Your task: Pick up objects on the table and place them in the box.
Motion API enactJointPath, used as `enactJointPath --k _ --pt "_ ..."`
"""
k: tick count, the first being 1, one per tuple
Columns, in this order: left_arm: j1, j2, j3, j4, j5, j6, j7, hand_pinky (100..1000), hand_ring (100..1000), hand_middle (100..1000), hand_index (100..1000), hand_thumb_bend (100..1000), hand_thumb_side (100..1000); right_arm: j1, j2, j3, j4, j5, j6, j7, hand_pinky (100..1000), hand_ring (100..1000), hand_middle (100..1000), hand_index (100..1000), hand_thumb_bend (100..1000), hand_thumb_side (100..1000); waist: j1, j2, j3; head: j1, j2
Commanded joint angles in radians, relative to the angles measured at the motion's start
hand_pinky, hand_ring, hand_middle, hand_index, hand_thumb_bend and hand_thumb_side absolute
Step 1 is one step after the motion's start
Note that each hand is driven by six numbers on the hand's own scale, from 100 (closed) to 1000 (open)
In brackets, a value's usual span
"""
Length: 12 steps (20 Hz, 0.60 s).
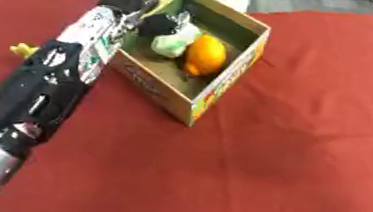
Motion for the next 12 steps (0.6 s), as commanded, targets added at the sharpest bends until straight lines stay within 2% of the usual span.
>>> enactJointPath --k 1,4,7,12 --pt "0.017 0.104 0.035 -0.132 0.065 0.012 -0.045 742 879 910 1000 194 924 -0.001 -0.017 -0.02 -0.016 0.005 0.002 -0.009 901 834 657 913 283 790 -0.007 -0.028 0.008 0.006 0.009" --pt "0.08 0.18 0.068 -0.24 0.1 0.033 -0.08 733 870 904 1000 204 907 0.007 -0.018 -0.025 -0.016 0.006 0.003 -0.017 901 834 657 913 281 790 -0.01 -0.03 0.021 0.007 0.011" --pt "0.155 0.254 0.096 -0.325 0.114 0.054 -0.1 731 870 905 998 223 895 0.01 -0.018 -0.029 -0.016 0.005 0.001 -0.023 900 835 658 913 280 791 -0.017 -0.033 0.03 -0.01 0.013" --pt "0.254 0.321 0.139 -0.408 0.127 0.096 -0.13 728 869 904 996 213 903 0.012 -0.016 -0.033 -0.016 0.002 -0.006 -0.031 899 835 659 911 278 793 -0.036 -0.037 0.039 -0.025 0.015"
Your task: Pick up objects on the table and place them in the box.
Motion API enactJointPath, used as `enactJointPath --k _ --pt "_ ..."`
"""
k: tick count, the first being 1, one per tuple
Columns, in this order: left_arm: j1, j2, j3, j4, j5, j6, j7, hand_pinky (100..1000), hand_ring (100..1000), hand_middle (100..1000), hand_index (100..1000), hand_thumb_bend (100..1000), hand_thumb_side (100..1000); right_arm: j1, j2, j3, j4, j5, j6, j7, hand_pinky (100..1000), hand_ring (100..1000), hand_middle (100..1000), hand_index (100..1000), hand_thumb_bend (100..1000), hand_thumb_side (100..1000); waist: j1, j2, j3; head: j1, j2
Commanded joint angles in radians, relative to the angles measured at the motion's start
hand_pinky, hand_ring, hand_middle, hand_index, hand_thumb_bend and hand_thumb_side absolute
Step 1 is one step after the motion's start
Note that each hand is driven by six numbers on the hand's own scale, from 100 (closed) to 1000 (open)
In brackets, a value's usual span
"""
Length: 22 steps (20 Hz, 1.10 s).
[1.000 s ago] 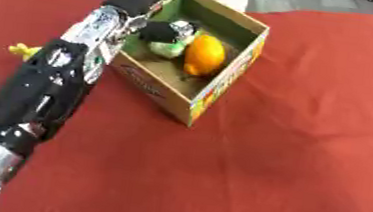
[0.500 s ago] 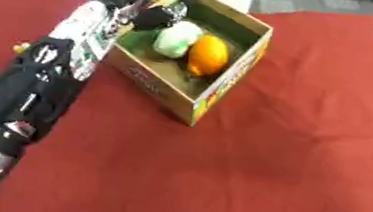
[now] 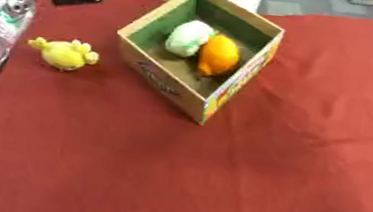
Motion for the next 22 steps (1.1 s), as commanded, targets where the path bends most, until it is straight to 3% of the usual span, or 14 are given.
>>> enactJointPath --k 1,3,7,13,22 --pt "0.019 0.065 0.04 -0.049 0.012 0.029 -0.02 728 869 905 996 214 907 -0.005 -0.015 -0.015 -0.016 0.001 -0.005 -0.009 898 835 659 911 278 793 -0.008 -0.025 0.003 0.0 0.004" --pt "0.039 0.075 0.049 -0.051 0.019 0.041 -0.034 730 871 907 997 215 881 -0.005 -0.014 -0.016 -0.016 -0.001 -0.007 -0.011 898 835 659 911 282 795 -0.014 -0.026 0.005 0.007 0.003" --pt "0.065 0.09 0.051 -0.044 0.028 0.04 -0.071 733 874 907 999 280 958 -0.004 -0.013 -0.018 -0.016 -0.002 -0.011 -0.016 897 835 660 910 279 795 -0.023 -0.026 0.008 0.022 0.003" --pt "0.075 0.099 0.046 -0.012 0.029 -0.008 -0.159 736 879 914 1000 337 981 -0.001 -0.011 -0.02 -0.016 -0.003 -0.014 -0.019 897 835 660 910 280 796 -0.03 -0.028 0.007 0.025 0.002" --pt "0.06 0.099 0.067 0.093 0.042 -0.105 -0.229 739 881 913 998 373 1000 0.007 -0.006 -0.024 -0.016 0.001 -0.011 -0.023 898 835 659 910 281 794 -0.032 -0.027 0.0 -0.03 -0.012"
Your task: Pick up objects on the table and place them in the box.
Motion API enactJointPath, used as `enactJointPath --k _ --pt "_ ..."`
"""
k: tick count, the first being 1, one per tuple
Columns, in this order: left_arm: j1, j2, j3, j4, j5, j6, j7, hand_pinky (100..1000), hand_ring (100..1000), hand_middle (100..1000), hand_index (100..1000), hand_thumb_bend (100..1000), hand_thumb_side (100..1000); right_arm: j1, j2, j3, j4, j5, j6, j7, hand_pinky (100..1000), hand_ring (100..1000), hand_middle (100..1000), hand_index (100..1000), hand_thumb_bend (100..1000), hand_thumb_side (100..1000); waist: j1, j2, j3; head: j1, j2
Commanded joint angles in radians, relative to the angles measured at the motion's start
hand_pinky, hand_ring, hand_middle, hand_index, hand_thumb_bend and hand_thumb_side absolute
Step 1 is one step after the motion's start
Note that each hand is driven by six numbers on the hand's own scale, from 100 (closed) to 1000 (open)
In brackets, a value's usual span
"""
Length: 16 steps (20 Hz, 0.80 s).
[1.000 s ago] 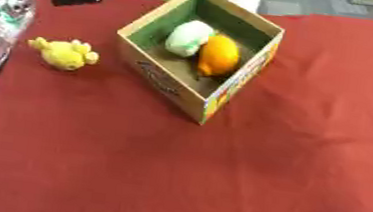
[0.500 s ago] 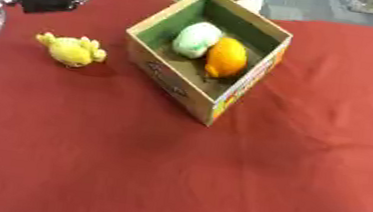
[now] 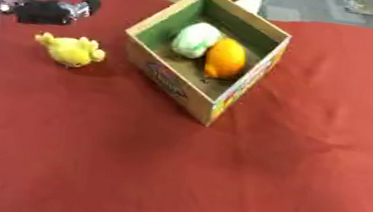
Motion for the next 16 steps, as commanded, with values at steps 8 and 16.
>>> enactJointPath --k 8,16 --pt "-0.029 0.046 0.017 0.072 -0.029 -0.063 -0.06 752 891 928 1000 452 989 -0.008 -0.014 -0.014 -0.016 0.004 0.0 -0.002 899 836 658 910 282 793 -0.001 -0.016 -0.006 -0.043 -0.022" --pt "-0.05 0.05 0.021 0.125 -0.127 -0.103 -0.223 770 904 946 1000 519 944 -0.007 -0.011 -0.012 -0.016 0.006 0.003 0.002 900 833 657 909 283 791 0.0 -0.013 -0.009 -0.042 -0.024"
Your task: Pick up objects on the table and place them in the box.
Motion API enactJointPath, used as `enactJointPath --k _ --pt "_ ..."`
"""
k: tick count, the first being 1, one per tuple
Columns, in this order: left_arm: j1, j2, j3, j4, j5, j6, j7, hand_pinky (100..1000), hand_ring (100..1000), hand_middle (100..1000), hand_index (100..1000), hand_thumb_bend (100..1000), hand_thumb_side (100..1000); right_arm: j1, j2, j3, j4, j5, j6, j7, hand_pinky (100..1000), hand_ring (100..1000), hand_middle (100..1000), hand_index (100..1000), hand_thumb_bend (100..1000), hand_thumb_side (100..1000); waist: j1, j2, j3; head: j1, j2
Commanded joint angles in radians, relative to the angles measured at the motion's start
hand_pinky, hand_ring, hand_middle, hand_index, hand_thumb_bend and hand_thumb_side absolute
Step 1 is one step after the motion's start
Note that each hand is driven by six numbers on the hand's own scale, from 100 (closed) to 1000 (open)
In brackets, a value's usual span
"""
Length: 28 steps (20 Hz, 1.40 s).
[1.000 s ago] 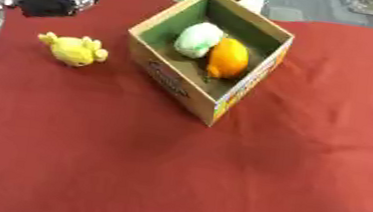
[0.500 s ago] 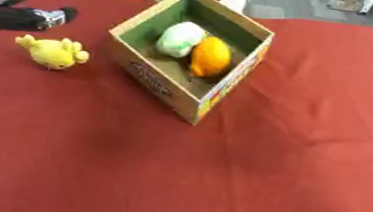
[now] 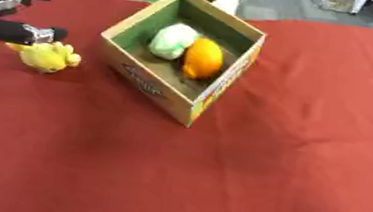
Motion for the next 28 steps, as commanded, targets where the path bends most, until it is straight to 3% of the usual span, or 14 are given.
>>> enactJointPath --k 1,9,17,18,21,22,28 --pt "-0.024 0.039 0.018 0.011 -0.033 -0.01 -0.052 772 905 948 1000 526 936 -0.009 -0.018 -0.01 -0.016 0.006 0.002 0.001 900 833 656 909 282 790 0.001 -0.016 -0.002 -0.001 -0.01" --pt "-0.044 0.026 0.007 0.077 -0.068 -0.037 -0.125 785 915 962 1000 587 907 -0.011 -0.014 -0.008 -0.016 0.007 0.005 0.005 901 832 656 910 283 789 0.002 -0.011 -0.006 0.008 -0.015" --pt "-0.058 0.014 -0.001 0.141 -0.092 -0.084 -0.146 780 911 959 1000 528 914 -0.01 -0.008 -0.007 -0.016 0.01 0.01 0.011 903 830 654 910 285 788 0.003 -0.006 -0.007 0.009 -0.019" --pt "-0.061 0.009 -0.003 0.153 -0.102 -0.088 -0.138 776 909 957 1000 458 863 -0.01 -0.007 -0.006 -0.016 0.01 0.01 0.012 903 830 653 910 286 788 0.003 -0.006 -0.009 0.01 -0.02" --pt "-0.071 -0.007 -0.008 0.19 -0.131 -0.097 -0.1 771 905 953 1000 396 802 -0.01 -0.004 -0.007 -0.016 0.011 0.011 0.013 903 830 653 910 285 788 0.001 -0.004 -0.012 0.013 -0.022" --pt "-0.075 -0.013 -0.009 0.204 -0.14 -0.1 -0.089 767 902 948 1000 353 741 -0.01 -0.003 -0.008 -0.016 0.011 0.011 0.013 903 830 653 910 285 788 0.0 -0.002 -0.014 0.014 -0.022" --pt "-0.081 -0.038 -0.018 0.248 -0.153 -0.128 -0.046 753 886 909 966 274 631 -0.01 0.001 -0.009 -0.016 0.015 0.013 0.014 903 829 652 910 286 788 0.0 0.005 -0.016 0.013 -0.019"
